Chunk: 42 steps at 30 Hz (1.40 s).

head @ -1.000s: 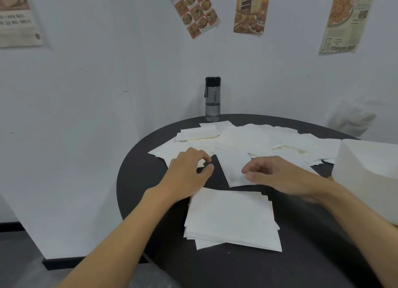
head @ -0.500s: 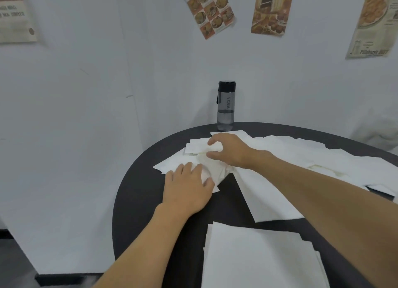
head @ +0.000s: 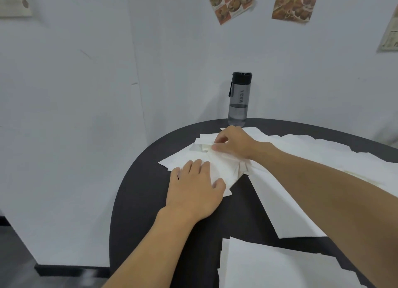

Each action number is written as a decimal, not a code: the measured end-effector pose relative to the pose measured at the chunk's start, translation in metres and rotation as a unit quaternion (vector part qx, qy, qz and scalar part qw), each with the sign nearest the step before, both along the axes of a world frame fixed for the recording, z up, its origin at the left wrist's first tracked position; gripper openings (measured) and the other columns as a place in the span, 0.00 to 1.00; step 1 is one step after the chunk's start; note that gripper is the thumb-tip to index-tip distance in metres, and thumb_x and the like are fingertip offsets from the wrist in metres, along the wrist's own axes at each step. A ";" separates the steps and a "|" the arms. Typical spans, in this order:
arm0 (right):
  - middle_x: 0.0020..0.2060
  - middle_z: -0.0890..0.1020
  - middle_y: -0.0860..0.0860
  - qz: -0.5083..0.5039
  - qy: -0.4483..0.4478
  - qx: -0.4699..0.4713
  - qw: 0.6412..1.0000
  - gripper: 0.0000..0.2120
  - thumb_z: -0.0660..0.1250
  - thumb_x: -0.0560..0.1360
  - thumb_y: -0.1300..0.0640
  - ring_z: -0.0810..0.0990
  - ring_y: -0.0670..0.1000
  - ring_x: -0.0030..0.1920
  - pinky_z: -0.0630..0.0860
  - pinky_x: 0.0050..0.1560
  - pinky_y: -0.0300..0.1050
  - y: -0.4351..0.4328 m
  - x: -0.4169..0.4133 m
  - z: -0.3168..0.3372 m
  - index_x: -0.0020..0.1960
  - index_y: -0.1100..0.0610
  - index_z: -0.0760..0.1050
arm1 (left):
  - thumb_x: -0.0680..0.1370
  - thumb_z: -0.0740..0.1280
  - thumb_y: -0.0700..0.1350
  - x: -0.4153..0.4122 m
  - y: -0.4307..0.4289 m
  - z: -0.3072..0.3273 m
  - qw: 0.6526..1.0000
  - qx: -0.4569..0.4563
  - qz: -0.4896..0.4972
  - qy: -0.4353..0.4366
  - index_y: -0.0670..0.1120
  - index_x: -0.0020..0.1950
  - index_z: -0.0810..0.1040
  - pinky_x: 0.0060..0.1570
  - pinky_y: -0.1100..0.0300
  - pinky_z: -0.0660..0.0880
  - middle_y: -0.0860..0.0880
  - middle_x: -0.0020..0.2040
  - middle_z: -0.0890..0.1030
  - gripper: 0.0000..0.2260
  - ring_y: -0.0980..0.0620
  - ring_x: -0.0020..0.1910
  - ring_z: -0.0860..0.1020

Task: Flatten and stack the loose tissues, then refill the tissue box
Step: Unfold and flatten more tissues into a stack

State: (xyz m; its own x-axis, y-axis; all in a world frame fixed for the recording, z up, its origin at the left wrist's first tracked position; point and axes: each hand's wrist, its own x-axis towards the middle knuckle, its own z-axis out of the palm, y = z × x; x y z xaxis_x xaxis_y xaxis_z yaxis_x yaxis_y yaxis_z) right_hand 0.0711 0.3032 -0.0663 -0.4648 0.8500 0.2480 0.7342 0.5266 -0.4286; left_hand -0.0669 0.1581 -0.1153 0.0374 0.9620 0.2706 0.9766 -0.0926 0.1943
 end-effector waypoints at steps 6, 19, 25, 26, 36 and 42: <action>0.39 0.82 0.56 -0.020 0.036 0.027 0.999 0.15 0.65 0.80 0.61 0.73 0.49 0.35 0.68 0.39 0.41 -0.004 0.002 0.003 0.36 0.65 0.76 | 0.82 0.50 0.56 0.000 -0.003 0.004 1.000 -0.014 -0.003 -0.012 0.49 0.72 0.67 0.74 0.48 0.54 0.53 0.72 0.68 0.21 0.52 0.72 0.63; 0.41 0.81 0.55 -0.055 0.156 0.120 0.979 0.09 0.61 0.82 0.60 0.73 0.47 0.36 0.69 0.34 0.28 -0.092 0.029 0.054 0.50 0.61 0.79 | 0.83 0.59 0.48 0.000 -0.021 0.031 0.945 0.148 0.000 -0.292 0.48 0.73 0.67 0.63 0.57 0.64 0.48 0.68 0.73 0.18 0.48 0.67 0.70; 0.45 0.84 0.48 -0.038 0.167 0.078 0.982 0.08 0.63 0.81 0.59 0.82 0.48 0.46 0.75 0.46 0.35 -0.156 0.051 0.069 0.49 0.54 0.81 | 0.82 0.64 0.51 0.007 -0.053 0.055 0.826 0.177 -0.069 -0.530 0.52 0.71 0.69 0.63 0.61 0.71 0.54 0.65 0.75 0.17 0.58 0.63 0.74; 0.45 0.85 0.47 -0.035 0.164 0.072 0.983 0.08 0.64 0.81 0.60 0.82 0.46 0.46 0.75 0.46 0.34 -0.166 0.054 0.069 0.49 0.52 0.81 | 0.82 0.65 0.51 0.009 -0.059 0.059 0.825 0.171 -0.085 -0.532 0.52 0.68 0.71 0.59 0.63 0.72 0.56 0.62 0.77 0.15 0.59 0.61 0.76; 0.45 0.85 0.54 -0.058 0.198 -0.002 0.978 0.05 0.69 0.77 0.58 0.83 0.51 0.46 0.78 0.50 0.43 -0.240 0.097 0.064 0.53 0.54 0.82 | 0.80 0.68 0.41 0.020 -0.114 0.077 0.790 0.097 -0.120 -0.594 0.45 0.45 0.83 0.44 0.54 0.80 0.45 0.42 0.86 0.06 0.50 0.41 0.82; 0.30 0.75 0.50 -0.066 0.340 -0.060 0.936 0.08 0.69 0.77 0.65 0.77 0.46 0.32 0.74 0.41 0.36 -0.270 0.124 0.040 0.55 0.56 0.79 | 0.79 0.71 0.43 0.014 -0.131 0.070 0.794 0.028 -0.122 -0.595 0.48 0.55 0.80 0.58 0.44 0.78 0.46 0.44 0.86 0.06 0.41 0.49 0.84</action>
